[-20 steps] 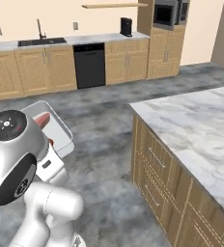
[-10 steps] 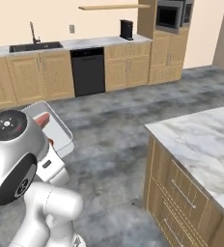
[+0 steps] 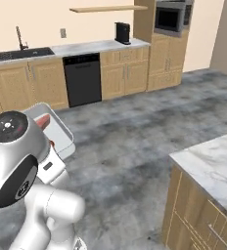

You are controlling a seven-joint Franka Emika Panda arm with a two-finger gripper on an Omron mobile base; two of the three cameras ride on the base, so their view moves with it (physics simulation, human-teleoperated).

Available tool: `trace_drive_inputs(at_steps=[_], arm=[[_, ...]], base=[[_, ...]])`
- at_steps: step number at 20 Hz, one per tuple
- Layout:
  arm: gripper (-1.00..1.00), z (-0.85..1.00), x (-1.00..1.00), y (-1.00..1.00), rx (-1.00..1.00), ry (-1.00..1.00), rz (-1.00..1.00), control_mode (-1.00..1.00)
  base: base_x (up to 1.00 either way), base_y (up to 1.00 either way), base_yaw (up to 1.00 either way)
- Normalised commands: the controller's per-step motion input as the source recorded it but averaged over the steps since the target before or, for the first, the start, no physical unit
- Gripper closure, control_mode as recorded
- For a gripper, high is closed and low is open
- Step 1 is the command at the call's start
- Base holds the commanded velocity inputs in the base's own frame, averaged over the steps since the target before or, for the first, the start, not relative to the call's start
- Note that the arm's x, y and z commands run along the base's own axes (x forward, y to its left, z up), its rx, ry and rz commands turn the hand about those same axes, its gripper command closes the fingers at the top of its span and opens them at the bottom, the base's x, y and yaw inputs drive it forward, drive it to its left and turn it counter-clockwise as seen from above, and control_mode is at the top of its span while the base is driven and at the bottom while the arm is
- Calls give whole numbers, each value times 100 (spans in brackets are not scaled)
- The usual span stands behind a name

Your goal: Place the tupperware containing the steak and sweet potato meal in the microwave. Close the microwave door and press the start button to reheat the meal.

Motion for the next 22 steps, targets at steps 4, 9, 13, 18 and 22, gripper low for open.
trace_drive_inputs(at_steps=[4, 9, 13, 18, 22], arm=[[100, 0, 0, 0, 0, 0, 0, 100], [100, 0, 0, 0, 0, 0, 0, 100], [100, 0, 0, 0, 0, 0, 0, 100], [100, 0, 0, 0, 0, 0, 0, 100], [100, 0, 0, 0, 0, 0, 0, 100]], base=[[100, 37, -30], [100, 21, -42], [100, 26, -41], [100, 32, -41], [100, 41, -40]])
